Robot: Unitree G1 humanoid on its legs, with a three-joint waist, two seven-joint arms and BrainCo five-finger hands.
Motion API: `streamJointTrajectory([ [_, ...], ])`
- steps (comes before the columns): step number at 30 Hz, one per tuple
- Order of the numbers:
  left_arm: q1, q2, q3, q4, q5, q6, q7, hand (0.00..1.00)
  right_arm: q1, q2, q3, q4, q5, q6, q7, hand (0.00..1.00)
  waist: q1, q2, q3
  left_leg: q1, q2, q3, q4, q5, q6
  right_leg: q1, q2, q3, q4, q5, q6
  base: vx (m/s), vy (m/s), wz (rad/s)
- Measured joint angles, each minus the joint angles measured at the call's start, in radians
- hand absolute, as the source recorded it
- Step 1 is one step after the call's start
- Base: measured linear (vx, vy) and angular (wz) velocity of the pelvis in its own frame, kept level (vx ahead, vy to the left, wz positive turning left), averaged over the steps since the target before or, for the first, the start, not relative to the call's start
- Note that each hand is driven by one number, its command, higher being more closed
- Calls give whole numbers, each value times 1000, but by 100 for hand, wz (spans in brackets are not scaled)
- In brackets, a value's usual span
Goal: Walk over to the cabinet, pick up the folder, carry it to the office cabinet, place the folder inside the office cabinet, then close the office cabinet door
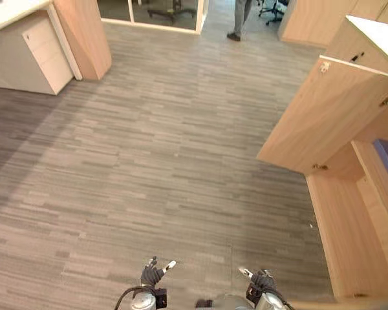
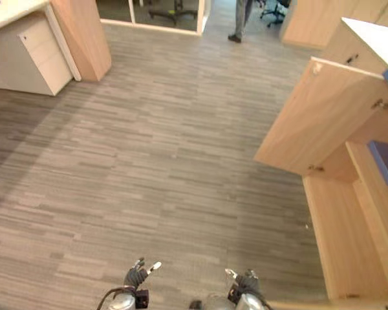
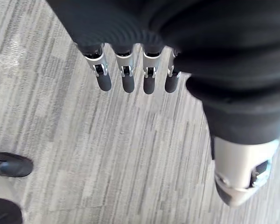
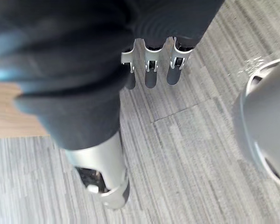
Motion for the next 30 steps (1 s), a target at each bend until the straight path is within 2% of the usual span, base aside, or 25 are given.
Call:
streamJointTrajectory([
  [1, 1, -1, 14, -11, 0, 0, 0, 0, 0, 0, 1, -6, 0, 0, 0, 0, 2, 11, 0, -43, 13, 21, 112, 32, -33, 32, 14, 3, -34, 0, 0, 466, -80, -49],
  [2, 2, 2, 42, -32, -4, 0, 1, 0, -4, 0, 9, -15, 0, -1, 1, 0, 17, 36, 0, -139, 57, 62, 330, 91, -75, 95, 40, 33, -99, 0, 0, 371, 24, -74],
  [3, 0, 5, 61, -58, -7, 0, 2, 0, -16, 0, 21, -12, 0, -1, 0, 0, 23, 47, 11, -219, 110, 121, 498, 51, -39, 152, 56, 87, -152, -2, -2, 358, 72, -80],
  [4, -1, 8, 67, -67, -10, -1, 3, 0, -17, 0, 27, -7, 0, 1, 0, 0, 27, 44, 16, -247, 131, 148, 547, 26, -28, 180, 54, 115, -176, -2, -2, 361, 148, -78],
  [5, 7, 9, 76, -83, -20, -1, 7, 0, -19, 1, 28, -5, 0, 5, -1, 0, 40, 33, 28, -293, 153, 194, 589, -24, 11, 233, 32, 154, -208, -2, -2, 286, 149, -63],
  [6, 8, 7, 76, -91, -28, -1, 11, 0, -20, 1, 27, -5, 0, 5, -5, 0, 47, 25, 35, -318, 160, 212, 589, -47, 28, 253, 16, 169, -216, -2, -2, 345, 218, -77],
  [7, 10, 5, 71, -100, -35, -1, 14, 0, -25, 1, 28, -5, -1, 5, -8, 0, 59, 22, 41, -374, 167, 225, 547, -87, 41, 280, -17, 191, -220, -2, -2, 378, 328, -75],
  [8, 8, 6, 62, -111, -41, -3, 18, 0, -36, 1, 28, 0, -1, 4, -10, 0, 69, 20, 47, -422, 169, 219, 436, -122, 28, 299, -52, 203, -218, -3, 1, 308, 285, -76],
  [9, 8, 8, 55, -120, -42, -4, 21, 0, -42, 1, 29, 4, -1, 5, -10, 0, 76, 19, 50, -437, 168, 211, 346, -124, 24, 307, -73, 206, -213, -7, 10, 363, 378, -71],
  [10, 13, 9, 37, -133, -42, -11, 30, 0, -46, 1, 30, 3, -3, 4, -10, 0, 83, 24, 49, -449, 162, 162, 121, -96, 9, 319, -107, 210, -199, -25, 53, 342, 345, -57],
  [11, 27, -2, 21, -141, -42, -18, 36, 0, -43, -8, 29, 1, -5, 3, -11, 0, 80, 58, 37, -429, 178, 115, -89, 116, -17, 342, -110, 212, -191, -69, 137, 417, 415, -36],
  [12, 16, 16, 13, -129, -43, -14, 37, 0, -43, -9, 51, 16, -6, 10, -5, 0, 75, 20, 43, -413, 137, 142, -89, 91, -12, 353, -156, 209, -189, -87, 164, 401, 360, 4],
  [13, 5, 15, 4, -139, -45, -19, 42, 0, -42, -8, 37, 14, -6, 4, -11, 0, 75, 11, 39, -395, 109, 147, -146, 101, 0, 338, -142, 222, -198, -87, 163, 280, 243, 18],
  [15, 5, 22, -10, -143, -45, -21, 45, 0, -46, -6, 38, 13, -6, 2, -14, 0, 76, 8, 37, -382, 96, 159, -170, 105, 6, 323, -131, 226, -221, -69, 150, 195, 153, 0],
  [16, 6, 26, -13, -143, -45, -21, 45, 0, -46, -6, 41, 12, -6, 2, -13, 0, 79, -4, 33, -370, 83, 177, -175, 101, 13, 313, -125, 236, -242, -20, 149, 180, 87, -37],
  [18, 21, 31, -24, -143, -45, -21, 45, 0, -37, -5, 36, 14, -10, 2, -12, 0, 78, 7, 27, -341, 71, 202, -174, 91, 25, 317, -155, 275, -266, 25, 188, 176, 77, -57],
  [21, 40, 37, -26, -135, -45, -21, 45, 0, -1, -10, 27, 28, -42, 5, -9, 0, 81, 8, -3, -288, 60, 234, -248, 88, 23, 279, -184, 336, -252, 64, 217, 113, 43, -71],
  [23, 47, 28, -32, -108, -45, -20, 41, 0, 14, -31, 18, 48, -43, 9, -6, 0, 79, 12, -13, -230, 39, 263, -331, 91, 25, 222, -210, 363, -165, 63, 217, 119, 68, -78],
  [25, 58, 10, -36, -94, -49, -20, 36, 0, 35, -45, -22, 44, -44, 9, -5, 0, 73, 18, -20, -164, 14, 293, -398, 97, 33, 130, -239, 386, 42, 61, 214, 152, 192, -57],
  [26, 59, 12, -40, -83, -57, -20, 30, 0, 47, -50, -45, 45, -45, 13, -4, 0, 66, 0, -21, -116, -21, 297, -428, 90, 44, 60, -282, 377, 210, 69, 195, 180, 244, -4],
  [27, 55, 17, -37, -69, -69, -20, 29, 0, 59, -54, -54, 48, -44, 16, -4, 0, 58, -15, -22, -72, -61, 296, -452, 78, 59, 17, -336, 337, 354, 105, 136, 170, 206, 9],
  [28, 54, 17, -32, -63, -71, -20, 27, 0, 64, -55, -55, 48, -44, 16, -4, 0, 55, -16, -20, -49, -74, 294, -459, 68, 69, 7, -363, 305, 408, 132, 97, 178, 166, 12],
  [29, 55, 16, -18, -53, -72, -20, 22, 0, 71, -54, -59, 45, -45, 15, -3, 0, 47, -7, -23, -19, -81, 296, -463, 55, 81, -17, -401, 257, 486, 119, 98, 185, 141, 6],
  [30, 55, 27, 4, -36, -73, -20, 21, 0, 70, -54, -58, 39, -44, 14, 0, 0, 44, -5, -23, 14, -78, 288, -474, 50, 89, -30, -408, 192, 518, 56, 111, 197, 128, 3],
])
